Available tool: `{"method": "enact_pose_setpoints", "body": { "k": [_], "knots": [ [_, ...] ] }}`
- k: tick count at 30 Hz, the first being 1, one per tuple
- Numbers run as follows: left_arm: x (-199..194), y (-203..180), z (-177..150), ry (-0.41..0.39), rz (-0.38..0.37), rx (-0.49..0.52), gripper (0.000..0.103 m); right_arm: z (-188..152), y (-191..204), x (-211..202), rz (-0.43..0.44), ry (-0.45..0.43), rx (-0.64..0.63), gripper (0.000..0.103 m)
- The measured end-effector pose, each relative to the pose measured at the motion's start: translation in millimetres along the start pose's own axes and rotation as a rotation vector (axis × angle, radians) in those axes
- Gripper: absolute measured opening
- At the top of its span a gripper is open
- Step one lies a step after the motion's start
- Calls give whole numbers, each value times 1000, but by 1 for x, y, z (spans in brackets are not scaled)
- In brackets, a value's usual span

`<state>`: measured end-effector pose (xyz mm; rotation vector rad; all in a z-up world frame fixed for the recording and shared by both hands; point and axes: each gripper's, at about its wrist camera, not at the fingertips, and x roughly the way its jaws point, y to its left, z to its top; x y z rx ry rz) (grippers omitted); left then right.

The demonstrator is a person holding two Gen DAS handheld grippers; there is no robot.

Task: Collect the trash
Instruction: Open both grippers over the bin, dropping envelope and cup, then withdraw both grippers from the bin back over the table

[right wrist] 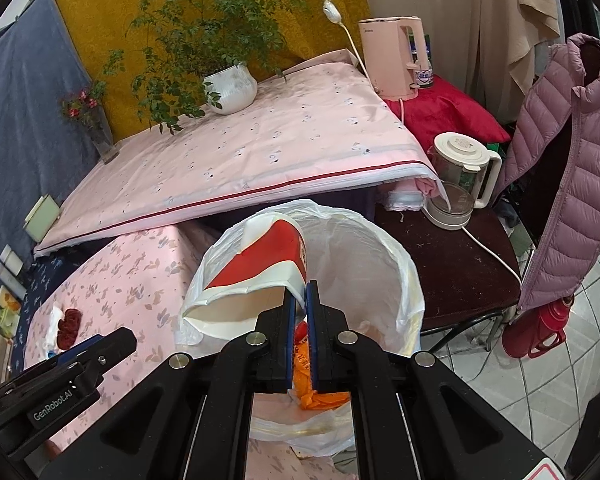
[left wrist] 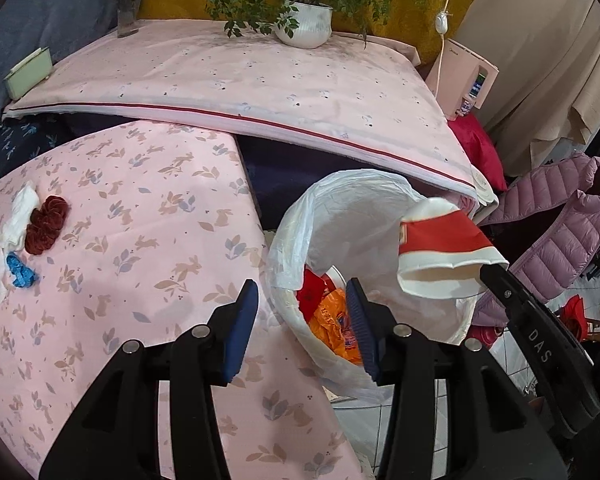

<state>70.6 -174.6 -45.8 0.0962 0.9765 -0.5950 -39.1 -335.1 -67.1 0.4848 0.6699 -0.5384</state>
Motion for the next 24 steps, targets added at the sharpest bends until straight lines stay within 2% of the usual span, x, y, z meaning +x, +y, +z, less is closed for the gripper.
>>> {"method": "enact_pose_setpoints", "body": {
  "k": [1,2,3,6,10,17,24],
  "knots": [
    [-2,3,0,-6,12,-3,43,0,2,0,-4,4,-3,14],
    [-3,5,0,-10,23,-5,45,1,5,-1,-4,6,-9,22],
    [-5,8,0,-16,39,-8,51,0,6,-2,-3,3,-12,31],
    [-11,17,-1,-41,72,-23,58,0,15,-11,1,-18,-29,46],
    [-18,27,-3,-51,90,-35,58,-1,29,-17,15,-25,-60,47],
    [-32,44,-6,-79,109,-55,59,-6,52,-28,29,-42,-96,55],
    [-45,68,-11,-92,126,-89,59,-11,73,-34,41,-46,-129,57]
  ]
}}
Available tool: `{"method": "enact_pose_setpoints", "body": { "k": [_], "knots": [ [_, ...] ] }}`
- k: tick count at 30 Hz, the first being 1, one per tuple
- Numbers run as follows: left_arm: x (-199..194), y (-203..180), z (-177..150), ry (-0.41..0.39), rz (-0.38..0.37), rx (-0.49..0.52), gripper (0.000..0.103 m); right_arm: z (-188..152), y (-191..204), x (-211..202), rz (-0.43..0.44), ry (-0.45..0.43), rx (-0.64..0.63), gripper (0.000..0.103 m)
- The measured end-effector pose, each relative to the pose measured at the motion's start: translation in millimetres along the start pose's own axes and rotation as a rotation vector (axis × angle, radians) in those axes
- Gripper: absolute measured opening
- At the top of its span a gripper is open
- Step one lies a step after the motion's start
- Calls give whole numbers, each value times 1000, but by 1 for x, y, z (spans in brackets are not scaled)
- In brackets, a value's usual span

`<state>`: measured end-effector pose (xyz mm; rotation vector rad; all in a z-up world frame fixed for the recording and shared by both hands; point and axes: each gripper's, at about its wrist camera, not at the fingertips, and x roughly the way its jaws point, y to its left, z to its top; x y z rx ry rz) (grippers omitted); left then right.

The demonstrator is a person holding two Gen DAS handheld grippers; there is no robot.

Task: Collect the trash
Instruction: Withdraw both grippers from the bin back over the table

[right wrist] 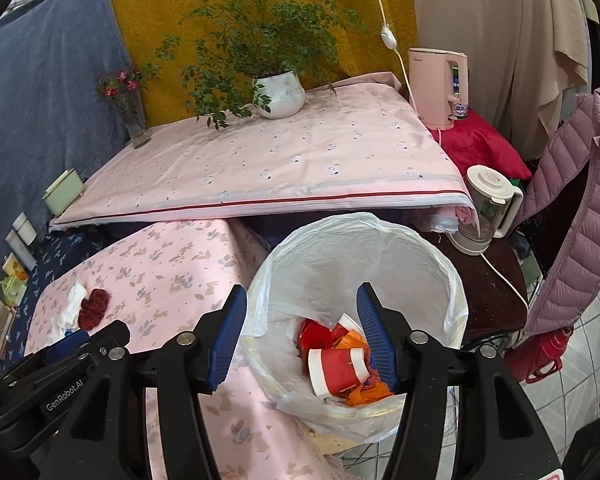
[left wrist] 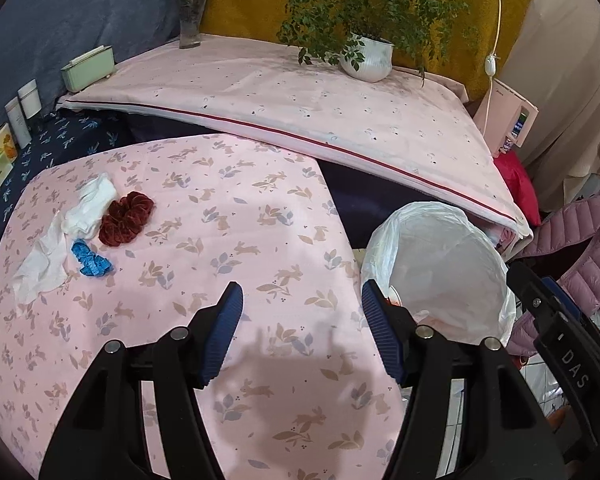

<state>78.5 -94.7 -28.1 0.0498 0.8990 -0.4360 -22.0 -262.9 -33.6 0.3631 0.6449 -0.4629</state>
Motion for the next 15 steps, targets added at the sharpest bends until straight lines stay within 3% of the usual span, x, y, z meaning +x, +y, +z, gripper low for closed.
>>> {"method": "enact_pose_setpoints", "body": {
  "k": [13,15],
  "knots": [
    [-16,46,-4,-27,45,-45,59,-7,49,-8,36,-8,-70,63],
    [-18,55,-4,-30,56,-57,64,-8,58,-8,45,-7,-84,63]
  ]
}}
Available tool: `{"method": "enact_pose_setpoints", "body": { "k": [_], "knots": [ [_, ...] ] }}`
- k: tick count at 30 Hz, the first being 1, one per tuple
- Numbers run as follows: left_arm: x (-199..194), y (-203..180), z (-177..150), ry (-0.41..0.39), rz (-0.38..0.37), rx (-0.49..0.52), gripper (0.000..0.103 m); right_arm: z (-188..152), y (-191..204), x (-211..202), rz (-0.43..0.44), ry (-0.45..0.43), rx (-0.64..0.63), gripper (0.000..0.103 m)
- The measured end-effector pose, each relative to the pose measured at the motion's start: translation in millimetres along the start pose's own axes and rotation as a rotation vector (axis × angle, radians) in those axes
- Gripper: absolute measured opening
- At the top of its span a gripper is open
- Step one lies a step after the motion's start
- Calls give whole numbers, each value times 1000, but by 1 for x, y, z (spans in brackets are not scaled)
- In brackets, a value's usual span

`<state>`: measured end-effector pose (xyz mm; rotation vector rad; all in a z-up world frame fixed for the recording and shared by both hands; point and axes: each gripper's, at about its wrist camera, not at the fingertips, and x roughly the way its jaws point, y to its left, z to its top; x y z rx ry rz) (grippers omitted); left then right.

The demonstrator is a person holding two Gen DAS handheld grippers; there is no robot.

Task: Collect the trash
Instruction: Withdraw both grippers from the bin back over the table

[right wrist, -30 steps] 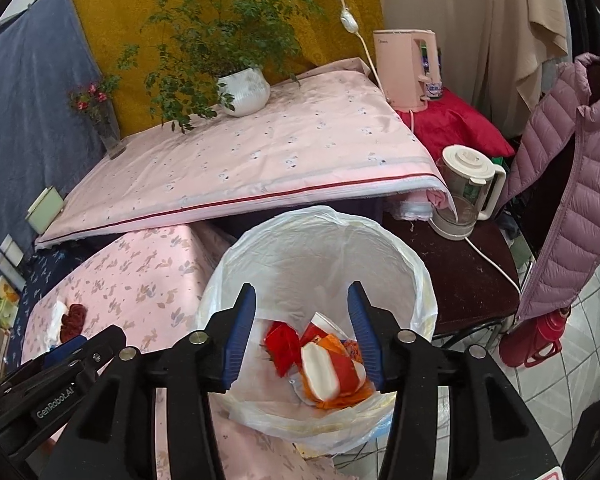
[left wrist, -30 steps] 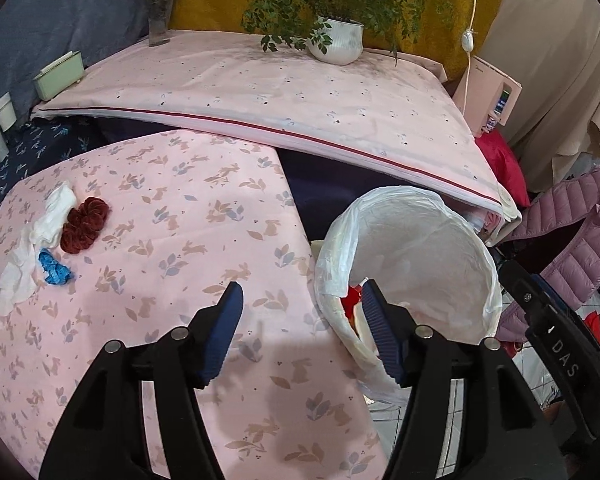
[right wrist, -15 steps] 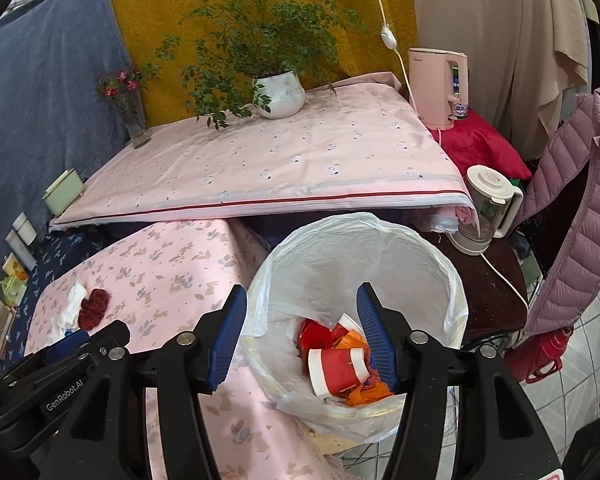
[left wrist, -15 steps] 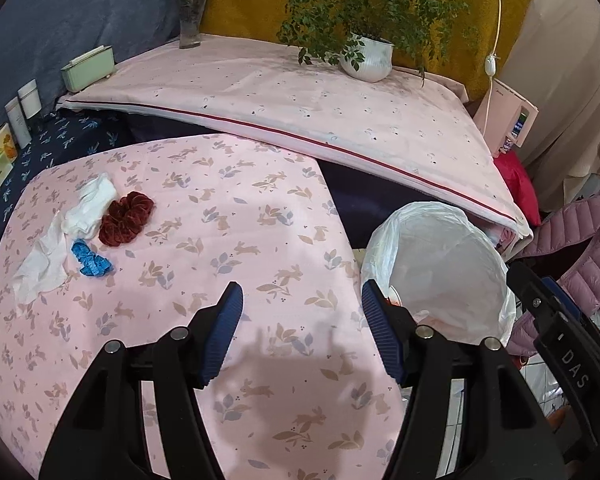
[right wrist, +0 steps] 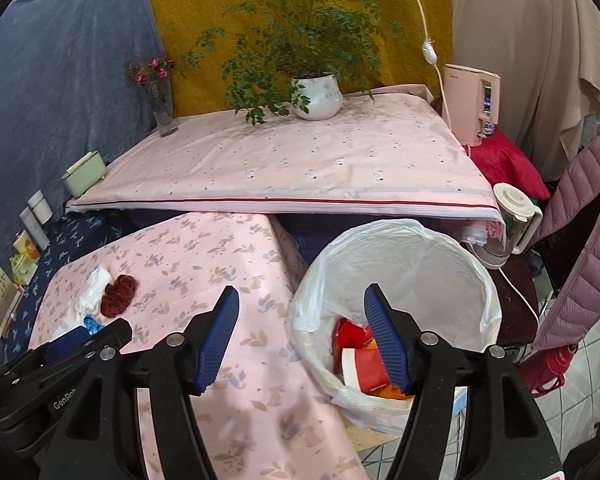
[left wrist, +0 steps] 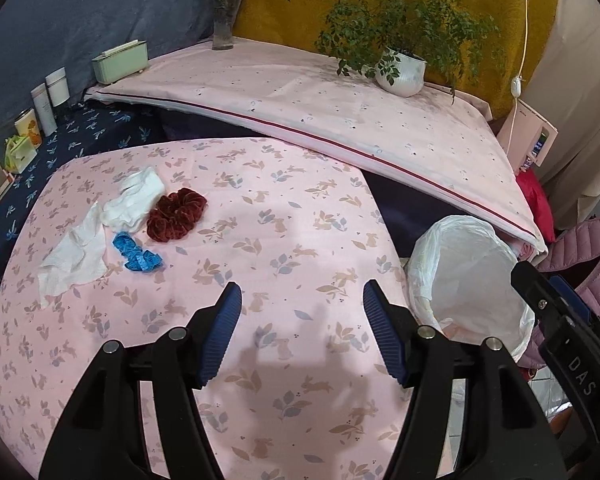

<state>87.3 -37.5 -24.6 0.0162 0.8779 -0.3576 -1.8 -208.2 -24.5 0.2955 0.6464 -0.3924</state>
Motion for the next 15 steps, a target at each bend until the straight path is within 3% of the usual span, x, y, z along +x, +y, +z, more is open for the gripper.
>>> {"method": "enact_pose_setpoints", "body": {
  "k": [15],
  "knots": [
    [-8,94,-4,-17,101,-122,70,-17,89,9,90,40,-130,63]
  ]
}}
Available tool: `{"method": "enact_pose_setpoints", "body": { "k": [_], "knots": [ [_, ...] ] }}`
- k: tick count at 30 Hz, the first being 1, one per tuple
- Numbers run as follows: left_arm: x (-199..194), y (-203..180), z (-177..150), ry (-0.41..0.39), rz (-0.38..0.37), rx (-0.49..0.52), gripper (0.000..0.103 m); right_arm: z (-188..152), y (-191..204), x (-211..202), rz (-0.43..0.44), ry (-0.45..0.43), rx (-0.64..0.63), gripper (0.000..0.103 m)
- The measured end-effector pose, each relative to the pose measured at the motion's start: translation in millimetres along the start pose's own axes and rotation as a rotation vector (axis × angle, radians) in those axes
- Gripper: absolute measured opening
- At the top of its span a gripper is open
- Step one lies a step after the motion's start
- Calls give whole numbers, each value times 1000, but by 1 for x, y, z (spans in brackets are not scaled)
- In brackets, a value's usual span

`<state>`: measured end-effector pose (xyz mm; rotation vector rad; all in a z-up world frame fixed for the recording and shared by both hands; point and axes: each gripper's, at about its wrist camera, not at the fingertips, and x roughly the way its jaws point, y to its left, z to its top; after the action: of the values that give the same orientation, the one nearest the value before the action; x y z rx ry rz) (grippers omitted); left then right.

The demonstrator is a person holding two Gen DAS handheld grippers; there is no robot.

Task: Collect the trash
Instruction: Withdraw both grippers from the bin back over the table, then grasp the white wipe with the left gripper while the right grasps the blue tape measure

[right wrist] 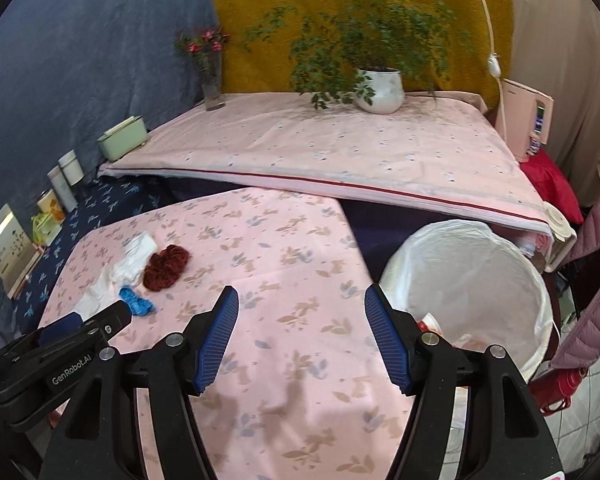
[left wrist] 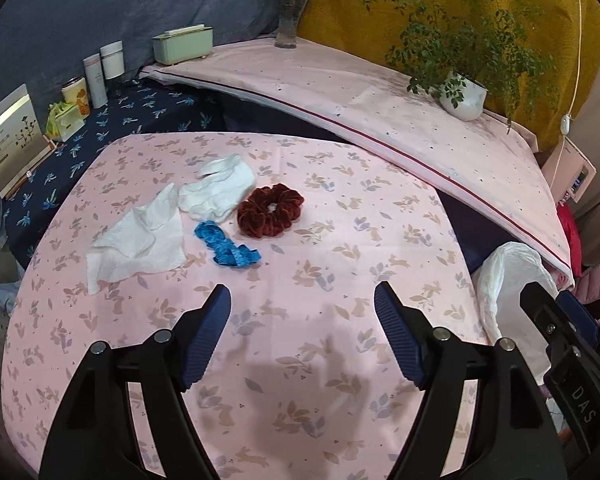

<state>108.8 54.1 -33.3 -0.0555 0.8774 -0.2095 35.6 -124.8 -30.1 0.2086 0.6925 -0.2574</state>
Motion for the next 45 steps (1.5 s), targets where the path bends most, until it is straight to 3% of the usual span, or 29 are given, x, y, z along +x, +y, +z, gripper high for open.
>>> {"method": "enact_pose_setpoints", "body": {
  "k": [14,27,31,38,45],
  "knots": [
    [7,89,0,5,87,-87,72,-9,88,26,90,58,-112,64],
    [48,184,5,47,192,-175,89,-19,153,90,187,173,-148,63],
    [69,208,10,75,194,-206,92,-23,175,117,202,205,-171,63],
    [113,229,15,141,159,-237,92,-26,198,157,216,248,-182,63],
    [134,218,14,158,140,-208,90,-30,207,185,223,288,-187,60]
  ]
}}
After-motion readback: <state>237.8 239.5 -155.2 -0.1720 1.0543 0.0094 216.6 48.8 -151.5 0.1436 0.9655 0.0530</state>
